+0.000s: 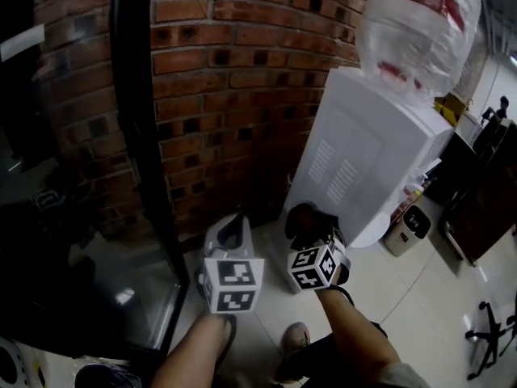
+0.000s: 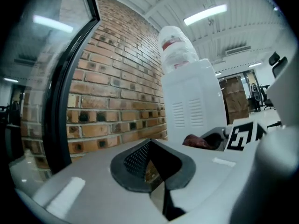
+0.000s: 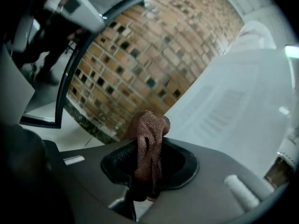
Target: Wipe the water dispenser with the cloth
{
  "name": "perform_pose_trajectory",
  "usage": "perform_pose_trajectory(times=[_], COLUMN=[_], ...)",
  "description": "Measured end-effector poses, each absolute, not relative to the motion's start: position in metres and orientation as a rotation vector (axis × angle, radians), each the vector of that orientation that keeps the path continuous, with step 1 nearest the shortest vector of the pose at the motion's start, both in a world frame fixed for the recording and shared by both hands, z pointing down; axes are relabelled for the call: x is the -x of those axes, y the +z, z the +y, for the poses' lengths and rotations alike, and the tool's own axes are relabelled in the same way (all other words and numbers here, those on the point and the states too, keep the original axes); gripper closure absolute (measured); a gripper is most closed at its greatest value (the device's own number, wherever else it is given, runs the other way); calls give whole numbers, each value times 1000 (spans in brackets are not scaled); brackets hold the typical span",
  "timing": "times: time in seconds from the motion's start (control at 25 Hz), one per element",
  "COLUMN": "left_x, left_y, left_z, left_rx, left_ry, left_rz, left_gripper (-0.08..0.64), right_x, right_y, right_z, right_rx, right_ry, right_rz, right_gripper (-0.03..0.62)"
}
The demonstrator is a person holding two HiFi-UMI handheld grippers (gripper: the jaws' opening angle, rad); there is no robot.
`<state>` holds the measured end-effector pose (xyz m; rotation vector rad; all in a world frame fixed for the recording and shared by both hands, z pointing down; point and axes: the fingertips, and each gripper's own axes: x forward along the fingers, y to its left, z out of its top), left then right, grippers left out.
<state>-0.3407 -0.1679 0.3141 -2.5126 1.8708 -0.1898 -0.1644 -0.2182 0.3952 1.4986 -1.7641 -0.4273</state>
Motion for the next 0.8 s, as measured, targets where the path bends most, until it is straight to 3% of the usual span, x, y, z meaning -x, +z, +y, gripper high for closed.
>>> perform_pose_trajectory(times=[0.48, 0.8], left_x=[278, 274], left_y=[263, 255], left_z=[-152, -151], left_rx=[2553, 2563], left_ry=[-71, -34], left_rz=[1702, 1688], left_gripper=[560, 560], right_x=[139, 122], right_y=[106, 28], right_z=[-179, -189], right_rx=[-1636, -1640], right_ry=[-943, -1124], right_rz=[-1640, -1360], right_gripper=[491, 491])
